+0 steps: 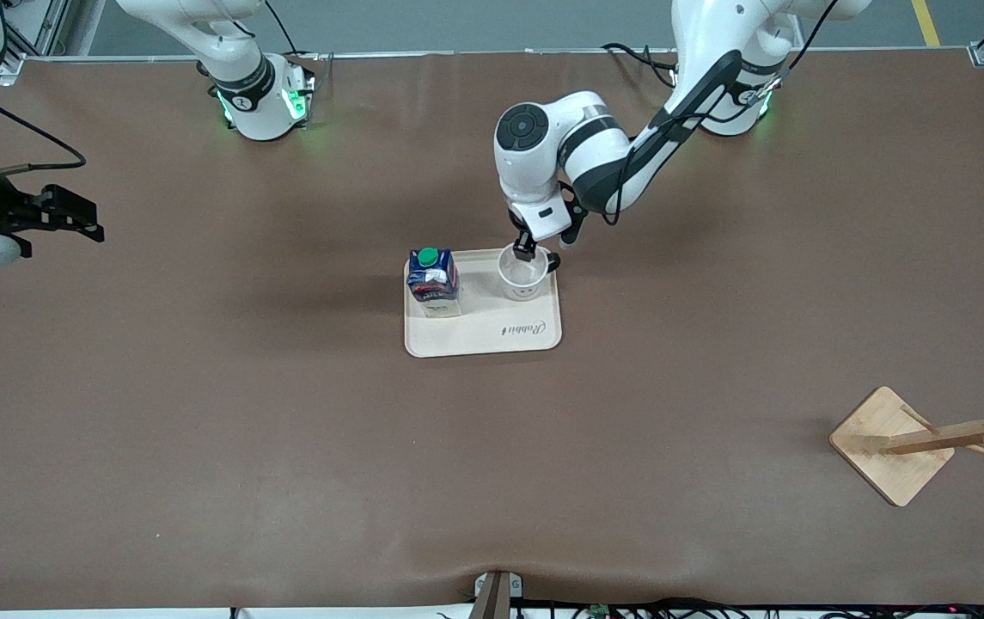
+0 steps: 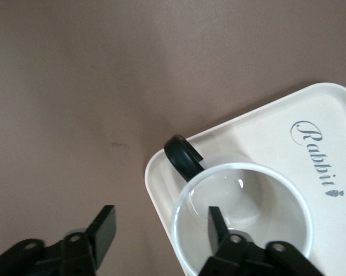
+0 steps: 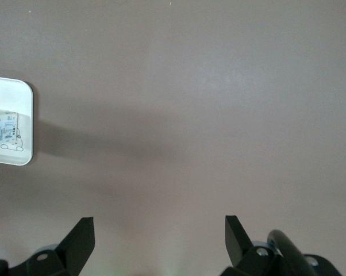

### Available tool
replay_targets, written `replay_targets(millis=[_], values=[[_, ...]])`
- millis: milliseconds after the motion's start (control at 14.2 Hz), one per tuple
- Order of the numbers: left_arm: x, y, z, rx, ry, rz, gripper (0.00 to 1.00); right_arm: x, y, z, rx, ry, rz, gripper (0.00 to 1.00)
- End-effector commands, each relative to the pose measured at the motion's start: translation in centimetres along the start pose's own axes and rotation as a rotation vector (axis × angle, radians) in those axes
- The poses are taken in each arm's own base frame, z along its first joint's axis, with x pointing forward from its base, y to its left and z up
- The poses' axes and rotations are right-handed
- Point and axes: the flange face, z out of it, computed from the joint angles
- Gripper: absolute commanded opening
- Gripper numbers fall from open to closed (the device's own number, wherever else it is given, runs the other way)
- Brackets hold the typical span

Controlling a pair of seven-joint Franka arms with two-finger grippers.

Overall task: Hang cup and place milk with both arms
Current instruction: 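Lower the left gripper and grasp the white mug by its rim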

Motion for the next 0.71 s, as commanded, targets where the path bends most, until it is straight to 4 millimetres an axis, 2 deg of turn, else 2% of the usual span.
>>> replay_targets(millis=[0, 71, 212, 283, 424, 495, 636], values=[[-0.7, 1.4, 0.2, -0.033, -0.034, -0.053, 0.57, 0.2, 0.3, -0.2, 0.016, 0.010, -0.003, 1.00], [-0.7, 1.7, 0.2, -0.038, -0.046, -0.060, 0.47, 0.4, 0.1, -0.1, 0.017, 0.011, -0.009, 1.00], [-0.7, 2.1, 0.1, -0.044, -0.051, -0.063, 0.13, 0.6, -0.7, -1.3, 0.006, 0.036, -0.033, 1.00], [-0.8, 2.1, 0.4, -0.037, -0.052, -0.064, 0.04, 1.3, -0.9, -1.2, 0.004, 0.029, -0.042, 1.00], [-0.8, 2.3, 1.1, -0.024, -0.054, -0.066, 0.00, 1.9, -1.7, -0.8, -0.006, 0.023, -0.061, 1.00], [-0.8, 2.4, 1.3, -0.028, -0.048, -0.058, 0.00, 2.5, -1.6, 0.0, -0.003, 0.014, -0.061, 1.00], [-0.6, 2.6, 0.9, -0.041, -0.039, -0.046, 0.00, 3.4, -1.5, 0.8, -0.011, 0.009, -0.070, 1.00]])
